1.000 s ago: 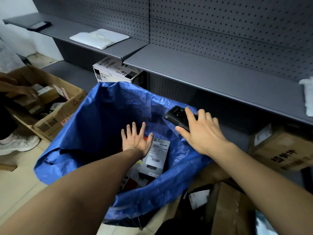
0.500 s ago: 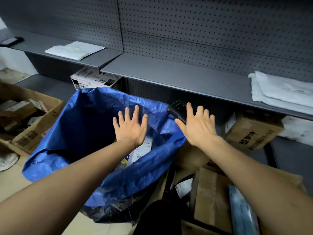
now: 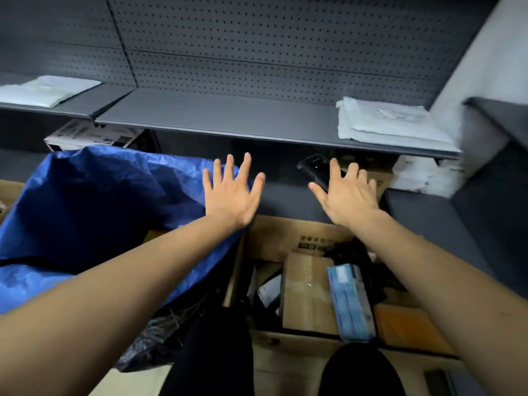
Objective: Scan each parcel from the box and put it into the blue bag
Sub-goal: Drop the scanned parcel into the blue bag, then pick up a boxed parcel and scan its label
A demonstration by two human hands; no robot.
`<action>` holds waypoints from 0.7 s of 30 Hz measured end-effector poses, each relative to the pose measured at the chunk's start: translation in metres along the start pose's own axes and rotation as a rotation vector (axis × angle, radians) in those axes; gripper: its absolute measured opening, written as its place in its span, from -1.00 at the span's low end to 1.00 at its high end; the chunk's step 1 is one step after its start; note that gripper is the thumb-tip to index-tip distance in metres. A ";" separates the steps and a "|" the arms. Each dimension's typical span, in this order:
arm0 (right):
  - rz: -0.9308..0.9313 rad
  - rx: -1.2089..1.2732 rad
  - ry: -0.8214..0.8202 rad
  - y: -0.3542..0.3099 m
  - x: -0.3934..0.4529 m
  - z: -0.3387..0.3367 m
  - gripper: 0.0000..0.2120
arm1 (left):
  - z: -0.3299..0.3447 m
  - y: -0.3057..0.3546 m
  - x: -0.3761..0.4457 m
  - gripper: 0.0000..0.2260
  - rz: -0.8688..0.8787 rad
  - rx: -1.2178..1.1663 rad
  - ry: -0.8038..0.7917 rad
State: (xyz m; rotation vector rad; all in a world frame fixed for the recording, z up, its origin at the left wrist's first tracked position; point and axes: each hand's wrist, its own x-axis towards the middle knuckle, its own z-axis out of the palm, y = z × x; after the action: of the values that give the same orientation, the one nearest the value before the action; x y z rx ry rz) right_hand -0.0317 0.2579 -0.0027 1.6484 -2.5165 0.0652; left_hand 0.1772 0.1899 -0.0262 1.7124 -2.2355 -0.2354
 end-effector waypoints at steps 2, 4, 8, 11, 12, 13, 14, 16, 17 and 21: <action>0.030 0.014 -0.002 0.023 -0.005 0.000 -0.24 | 0.010 0.023 -0.004 -0.44 0.036 -0.009 -0.014; 0.056 0.016 -0.010 0.047 -0.010 0.000 -0.24 | 0.020 0.045 -0.007 -0.44 0.068 -0.021 -0.037; 0.128 0.003 -0.032 0.096 -0.021 0.004 -0.25 | 0.041 0.084 -0.014 -0.43 0.144 -0.021 -0.076; 0.173 -0.003 -0.050 0.129 -0.030 0.014 -0.25 | 0.062 0.110 -0.022 -0.42 0.209 0.000 -0.112; 0.189 -0.004 -0.058 0.139 -0.032 0.017 -0.26 | 0.071 0.119 -0.026 -0.42 0.235 0.006 -0.129; 0.206 -0.001 -0.064 0.152 -0.035 0.023 -0.26 | 0.081 0.130 -0.029 -0.42 0.259 0.015 -0.145; 0.207 0.000 -0.066 0.154 -0.037 0.025 -0.26 | 0.085 0.131 -0.031 -0.41 0.266 0.023 -0.152; 0.228 0.014 -0.088 0.167 -0.043 0.032 -0.26 | 0.100 0.142 -0.036 -0.41 0.291 0.036 -0.184; 0.235 0.015 -0.100 0.172 -0.046 0.038 -0.25 | 0.108 0.145 -0.039 -0.41 0.302 0.044 -0.201; 0.258 0.010 -0.174 0.192 -0.064 0.076 -0.27 | 0.146 0.152 -0.057 -0.41 0.319 0.061 -0.271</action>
State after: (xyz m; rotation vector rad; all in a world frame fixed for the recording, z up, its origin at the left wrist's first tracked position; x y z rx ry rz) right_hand -0.1886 0.3848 -0.0801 1.3770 -2.8513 -0.0422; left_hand 0.0019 0.2773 -0.1227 1.3922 -2.6971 -0.3437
